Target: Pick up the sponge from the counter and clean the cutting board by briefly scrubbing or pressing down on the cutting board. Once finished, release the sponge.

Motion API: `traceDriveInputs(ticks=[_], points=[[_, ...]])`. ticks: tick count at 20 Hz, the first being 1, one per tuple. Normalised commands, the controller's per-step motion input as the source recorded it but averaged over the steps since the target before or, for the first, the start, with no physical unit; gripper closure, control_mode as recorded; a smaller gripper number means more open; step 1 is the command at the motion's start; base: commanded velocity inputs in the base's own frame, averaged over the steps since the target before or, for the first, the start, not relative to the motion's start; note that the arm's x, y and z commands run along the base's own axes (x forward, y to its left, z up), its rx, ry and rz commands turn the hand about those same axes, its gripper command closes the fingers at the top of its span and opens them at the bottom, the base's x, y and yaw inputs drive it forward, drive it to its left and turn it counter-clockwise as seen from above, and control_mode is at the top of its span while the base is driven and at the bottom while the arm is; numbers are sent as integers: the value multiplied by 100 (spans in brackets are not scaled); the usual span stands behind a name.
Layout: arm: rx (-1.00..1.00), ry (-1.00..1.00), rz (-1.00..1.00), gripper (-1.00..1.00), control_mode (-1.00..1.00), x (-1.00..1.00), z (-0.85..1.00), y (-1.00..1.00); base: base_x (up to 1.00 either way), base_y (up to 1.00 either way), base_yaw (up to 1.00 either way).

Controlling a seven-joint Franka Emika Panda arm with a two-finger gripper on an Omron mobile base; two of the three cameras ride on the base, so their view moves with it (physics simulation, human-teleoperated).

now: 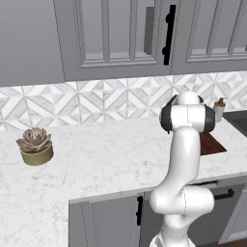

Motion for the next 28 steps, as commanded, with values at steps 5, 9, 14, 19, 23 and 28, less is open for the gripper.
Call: traceDriveInputs(ticks=[5,9,14,19,23,28], points=[[0,-4,3,100,-100,2,-13,-10,0,0,0],[0,0,1,100,-100,-7,-22,-17,0,0,0],[0,0,3,100,-100,-3,-20,-18,0,0,0],[0,0,5,100,-100,-9,-4,-18,0,0,0],[0,0,6,100,-100,-42,0,-13,0,0,0],[-2,0,8,100,-100,-54,0,-7,0,0,0]])
